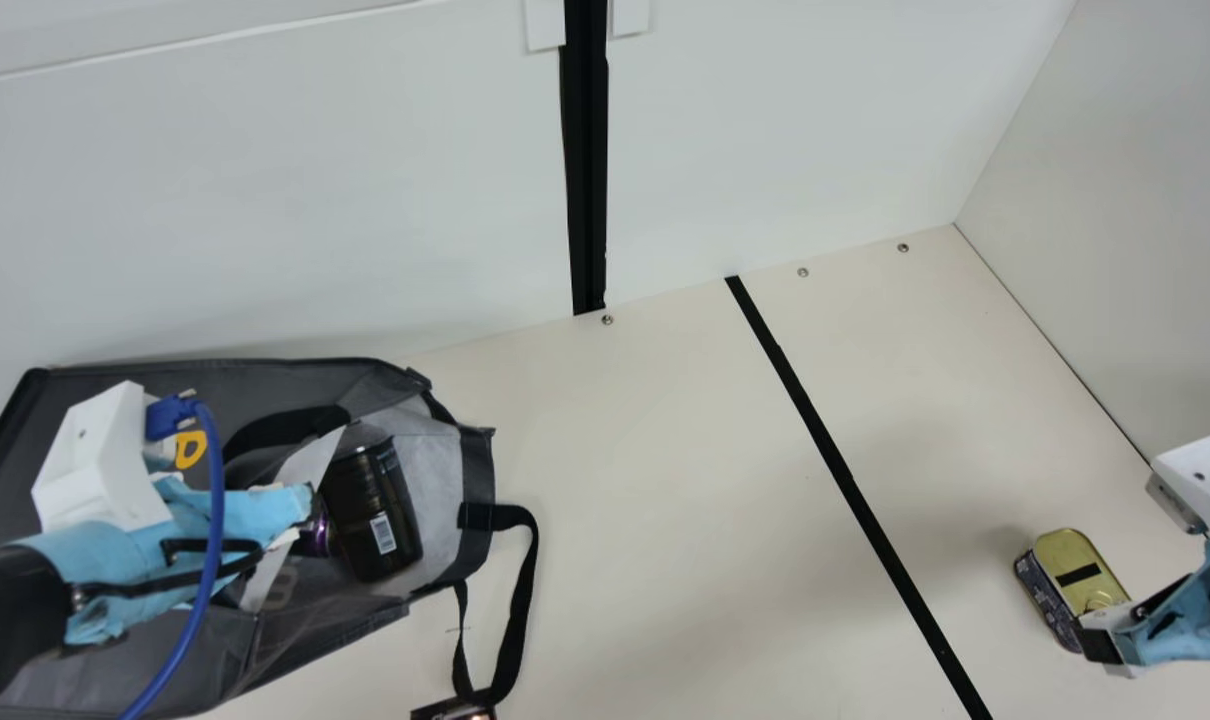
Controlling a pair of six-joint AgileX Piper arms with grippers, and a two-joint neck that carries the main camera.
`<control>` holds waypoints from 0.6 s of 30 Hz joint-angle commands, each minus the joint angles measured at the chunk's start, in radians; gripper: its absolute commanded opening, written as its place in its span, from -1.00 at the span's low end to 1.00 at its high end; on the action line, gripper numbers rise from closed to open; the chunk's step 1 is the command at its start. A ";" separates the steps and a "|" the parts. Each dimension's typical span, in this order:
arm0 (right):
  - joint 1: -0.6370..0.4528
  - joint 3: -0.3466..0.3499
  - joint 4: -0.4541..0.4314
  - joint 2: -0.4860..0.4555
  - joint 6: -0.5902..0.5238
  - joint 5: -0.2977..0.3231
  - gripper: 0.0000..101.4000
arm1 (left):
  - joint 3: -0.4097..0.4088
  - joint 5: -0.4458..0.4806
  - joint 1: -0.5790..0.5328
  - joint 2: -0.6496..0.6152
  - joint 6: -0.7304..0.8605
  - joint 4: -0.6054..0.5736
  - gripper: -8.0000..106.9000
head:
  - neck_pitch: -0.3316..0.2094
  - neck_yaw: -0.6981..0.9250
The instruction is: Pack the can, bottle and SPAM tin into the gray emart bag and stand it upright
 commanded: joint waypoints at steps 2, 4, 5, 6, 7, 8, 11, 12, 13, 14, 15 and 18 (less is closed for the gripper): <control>0.008 0.008 -0.005 0.015 0.011 -0.011 0.87 | 0.000 0.000 0.000 0.000 0.000 0.000 -1.00 | -0.023 -0.002; 0.014 0.019 -0.009 0.030 0.019 -0.027 0.87 | 0.000 0.000 0.000 0.000 0.000 0.000 -1.00 | -0.023 -0.002; 0.018 0.024 -0.011 0.037 0.023 -0.036 0.87 | 0.000 0.000 0.000 0.000 0.000 0.000 -1.00 | -0.023 -0.002; 0.022 0.029 -0.013 0.045 0.028 -0.045 0.87 | 0.000 0.000 0.000 0.000 0.000 0.000 -1.00 | -0.023 -0.002; 0.026 0.034 -0.014 0.053 0.032 -0.055 0.87 | 0.000 0.000 0.000 0.000 0.000 0.000 -1.00 | -0.023 -0.002; 0.030 0.039 -0.016 0.062 0.036 -0.065 0.87 | 0.000 0.000 0.000 0.000 0.000 0.000 -1.00 | -0.023 -0.002; 0.040 0.051 -0.024 0.088 0.045 -0.097 0.87 | 0.000 0.000 0.000 0.000 0.000 0.000 -1.00 | -0.023 -0.002; 0.044 0.053 -0.027 0.097 0.048 -0.107 0.87 | 0.000 0.000 0.000 0.000 0.000 0.000 -1.00 | -0.023 -0.002; 0.047 0.056 -0.029 0.106 0.051 -0.117 0.87 | 0.000 0.000 0.000 0.000 0.000 0.000 -1.00 | -0.023 -0.002; 0.051 0.058 -0.032 0.115 0.054 -0.128 0.87 | 0.000 0.000 0.000 0.000 0.000 0.000 -1.00 | -0.023 -0.002; 0.054 0.060 -0.034 0.123 0.056 -0.137 0.87 | 0.000 0.000 0.000 0.000 0.000 0.000 -1.00 | -0.023 -0.002; 0.062 0.063 -0.041 0.150 0.064 -0.162 0.87 | 0.000 0.000 0.000 0.000 0.000 0.000 -1.00 | -0.023 -0.002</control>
